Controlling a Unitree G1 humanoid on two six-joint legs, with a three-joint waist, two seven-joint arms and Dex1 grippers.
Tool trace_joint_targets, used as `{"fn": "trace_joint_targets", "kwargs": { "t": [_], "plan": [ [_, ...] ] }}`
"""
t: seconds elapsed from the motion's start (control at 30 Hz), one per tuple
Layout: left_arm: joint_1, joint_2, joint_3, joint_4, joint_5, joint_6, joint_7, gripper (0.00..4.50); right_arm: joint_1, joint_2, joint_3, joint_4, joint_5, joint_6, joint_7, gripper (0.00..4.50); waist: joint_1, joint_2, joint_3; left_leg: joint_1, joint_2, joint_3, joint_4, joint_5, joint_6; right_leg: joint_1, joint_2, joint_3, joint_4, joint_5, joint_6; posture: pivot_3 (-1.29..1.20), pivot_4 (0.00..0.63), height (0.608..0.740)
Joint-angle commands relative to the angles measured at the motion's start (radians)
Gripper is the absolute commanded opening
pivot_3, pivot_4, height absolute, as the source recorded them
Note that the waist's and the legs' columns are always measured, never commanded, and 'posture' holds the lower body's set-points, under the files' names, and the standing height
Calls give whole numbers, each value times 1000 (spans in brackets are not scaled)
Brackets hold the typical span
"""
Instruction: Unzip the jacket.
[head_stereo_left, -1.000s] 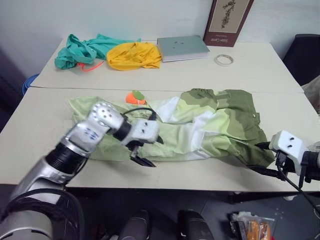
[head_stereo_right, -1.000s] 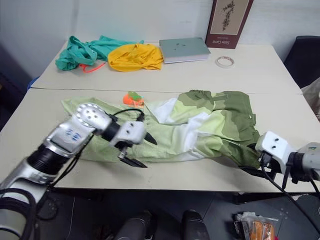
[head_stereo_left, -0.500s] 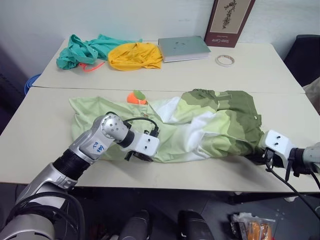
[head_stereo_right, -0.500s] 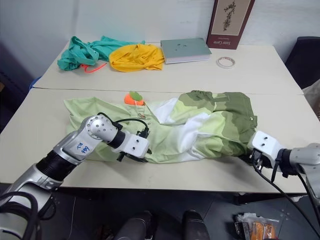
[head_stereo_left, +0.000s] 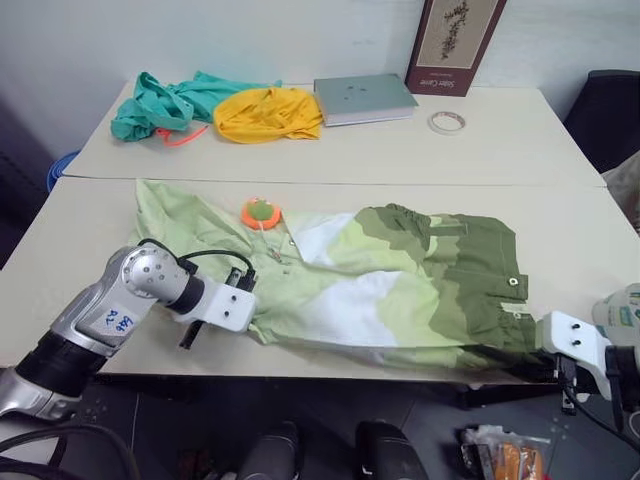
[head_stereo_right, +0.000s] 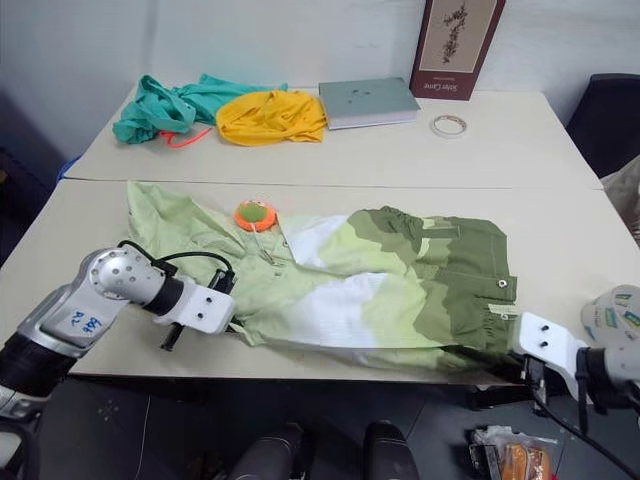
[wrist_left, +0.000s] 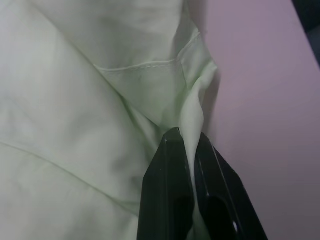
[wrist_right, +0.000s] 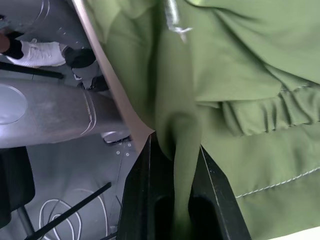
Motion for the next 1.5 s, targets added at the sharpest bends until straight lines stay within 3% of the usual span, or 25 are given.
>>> {"fn": "trace_joint_targets", "kwargs": {
  "t": [0.03, 0.13, 0.17, 0.2, 0.23, 0.37, 0.47, 0.5, 0.53, 0.6, 0.73, 0.97, 1.1, 1.2, 1.47, 1.5],
  "plan": [
    [29, -14, 8, -32, -3, 40, 2, 42, 7, 19, -36, -45, -6, -12, -37, 0, 1, 0, 0, 1, 0, 0, 0, 0, 0, 1, 0, 0, 0, 0, 0, 0, 150, 740],
    [26, -64, 28, -46, -17, 97, 38, 42, 14, 24, -45, -76, 16, 21, -48, 0, 5, 1, -1, 2, 0, 0, -1, 0, 0, 1, 0, 0, 0, 0, 0, 0, 150, 740],
    [27, -72, 36, -51, -22, 110, 40, 0, 15, 22, -54, -85, 31, 49, -48, 502, 5, 1, -1, 2, -1, 0, 0, 0, 1, 1, -1, 1, 0, 0, 0, 0, 150, 740],
    [30, -73, 43, -58, -29, 119, 35, 0, 16, 19, -62, -93, 43, 71, -46, 655, 5, 1, -1, 1, -1, 0, 0, 0, 1, 1, -1, 1, 0, 0, 0, 0, 150, 740],
    [38, -66, 55, -68, -43, 133, 25, 413, 27, 11, -81, -109, 59, 91, -30, 994, 5, 1, -1, 1, -1, 0, 0, 0, 1, 1, -1, 1, 0, 0, 0, 0, 150, 740],
    [75, -27, 106, -101, -90, 160, -3, 1319, 64, -6, -166, -164, 99, 137, 24, 2181, 2, 1, -1, 1, 0, 0, -1, 0, 1, 1, 0, 1, 0, 0, 0, 0, 150, 740],
    [105, -5, 180, -141, -203, 233, -40, 2201, 62, -11, -256, -214, 155, 188, 58, 3091, 1, 1, -1, 2, 0, 0, -2, -1, 0, 1, 0, 1, -1, 0, 0, 0, 150, 740],
    [97, 5, 245, -175, -328, 343, -69, 2459, 44, -14, -305, -235, 218, 231, 78, 3412, 1, 1, 0, 2, 1, 0, -2, -1, 0, 1, 0, 1, -2, 0, 0, 0, 150, 740],
    [73, 26, 312, -200, -467, 459, -111, 2812, 24, -24, -350, -249, 287, 284, 100, 3446, 0, 1, 0, 1, 1, 0, -2, -1, 0, 1, 0, 1, -2, 0, 0, 0, 150, 740],
    [41, 56, 393, -227, -637, 599, -162, 3449, -2, -36, -395, -263, 366, 351, 126, 3446, -1, 1, 0, 1, 2, 0, -2, -1, 0, 1, 0, 0, -2, 0, 0, 0, 150, 740],
    [-68, 61, 449, -180, -753, 712, -140, 3449, -112, -50, -304, -218, 394, 391, 60, 3446, 2, 1, 0, 6, 2, -3, -1, -1, 0, 9, 0, -2, -6, 0, 0, 0, 150, 740],
    [-225, -14, 311, -52, -616, 622, -83, 3449, -375, -16, 186, 32, 117, 198, -11, 3446, -4, 1, 1, 6, 1, -2, -2, -2, 0, 9, 0, -2, -7, 0, 0, 0, 150, 740],
    [-247, -50, 279, -43, -590, 606, -65, 3449, -489, 7, 337, 177, 30, 128, 25, 3446, -4, 1, 1, 1, 0, 0, -2, -2, 0, 1, 0, -1, -4, 0, 0, 0, 150, 740],
    [-244, -57, 278, -56, -587, 605, -58, 3487, -532, 22, 383, 229, 9, 101, 46, 2927, -4, 1, 1, -6, 0, 0, 1, -1, 0, -6, 0, -1, 3, 0, 0, 0, 150, 740],
    [-247, -63, 273, -50, -571, 580, -42, 3487, -556, 32, 377, 250, 7, 71, 59, 103, -2, 1, 1, -7, 0, -1, 2, -1, 0, -6, 0, -2, 2, 0, 0, 0, 150, 740],
    [-252, -68, 270, -46, -568, 578, -39, 3487, -555, 31, 376, 249, 7, 69, 61, 43, -2, 1, 1, -7, 0, -1, 2, -1, 0, -6, 0, -2, 2, 0, 0, 0, 150, 740]
  ]
}}
